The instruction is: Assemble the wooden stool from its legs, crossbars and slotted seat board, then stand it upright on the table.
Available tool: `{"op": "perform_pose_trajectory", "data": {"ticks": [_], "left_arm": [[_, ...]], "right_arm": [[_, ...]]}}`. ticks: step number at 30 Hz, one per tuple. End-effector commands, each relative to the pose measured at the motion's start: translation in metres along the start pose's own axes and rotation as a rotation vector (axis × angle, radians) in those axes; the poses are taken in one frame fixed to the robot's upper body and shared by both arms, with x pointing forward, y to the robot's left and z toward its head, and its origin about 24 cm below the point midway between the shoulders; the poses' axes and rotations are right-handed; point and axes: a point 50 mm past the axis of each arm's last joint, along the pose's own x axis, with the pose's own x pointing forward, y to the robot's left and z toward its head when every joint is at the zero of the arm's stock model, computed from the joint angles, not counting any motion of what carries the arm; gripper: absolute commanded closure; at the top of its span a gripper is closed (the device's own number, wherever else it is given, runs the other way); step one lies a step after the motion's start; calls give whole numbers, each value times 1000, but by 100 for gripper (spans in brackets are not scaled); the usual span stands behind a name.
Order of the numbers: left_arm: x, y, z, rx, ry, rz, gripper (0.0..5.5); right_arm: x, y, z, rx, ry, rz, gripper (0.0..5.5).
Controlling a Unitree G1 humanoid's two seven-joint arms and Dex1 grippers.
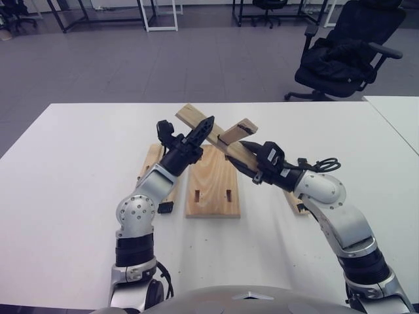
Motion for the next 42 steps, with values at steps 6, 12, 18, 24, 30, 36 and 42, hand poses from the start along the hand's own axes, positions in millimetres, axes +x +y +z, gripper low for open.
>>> {"op": "perform_pose_trajectory", "data": {"ticks": [6,12,18,24,30,36,42], "left_arm": [[-54,-8,12,109,-121,337,449],[-100,-37,14,313,-152,594,449],[-105,-32,15,444,-155,680,449],[-100,-16,11,486,-208,723,449],[-93,-13,-5,678,-62,713,449],[-74,9,-39,952,159,614,449],[-57,19,-58,896,234,578,447]], "right_arm": [[-16,30,-2,-1,7,144,220],[-39,17,-37,17,144,6,196],[-37,25,-47,37,141,-39,196],[-34,24,-48,38,139,-46,196],[-31,24,-49,-5,151,-50,196],[-22,20,-45,-31,137,-82,196],[-23,15,-50,-42,166,-100,196]]}}
